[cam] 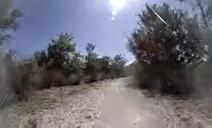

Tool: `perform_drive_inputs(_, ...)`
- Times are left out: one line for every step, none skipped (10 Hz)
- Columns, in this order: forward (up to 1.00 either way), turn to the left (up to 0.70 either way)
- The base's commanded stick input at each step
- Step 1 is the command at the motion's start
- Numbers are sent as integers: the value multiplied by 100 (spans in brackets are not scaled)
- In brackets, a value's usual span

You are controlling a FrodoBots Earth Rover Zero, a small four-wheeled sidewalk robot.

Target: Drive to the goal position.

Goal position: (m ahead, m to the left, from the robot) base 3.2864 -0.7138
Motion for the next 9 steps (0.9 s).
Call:
perform_drive_inputs(45, 0)
perform_drive_inputs(45, 0)
perform_drive_inputs(45, 0)
perform_drive_inputs(45, 0)
perform_drive_inputs(45, 0)
perform_drive_inputs(45, 0)
perform_drive_inputs(45, 0)
perform_drive_inputs(45, 0)
perform_drive_inputs(45, 0)
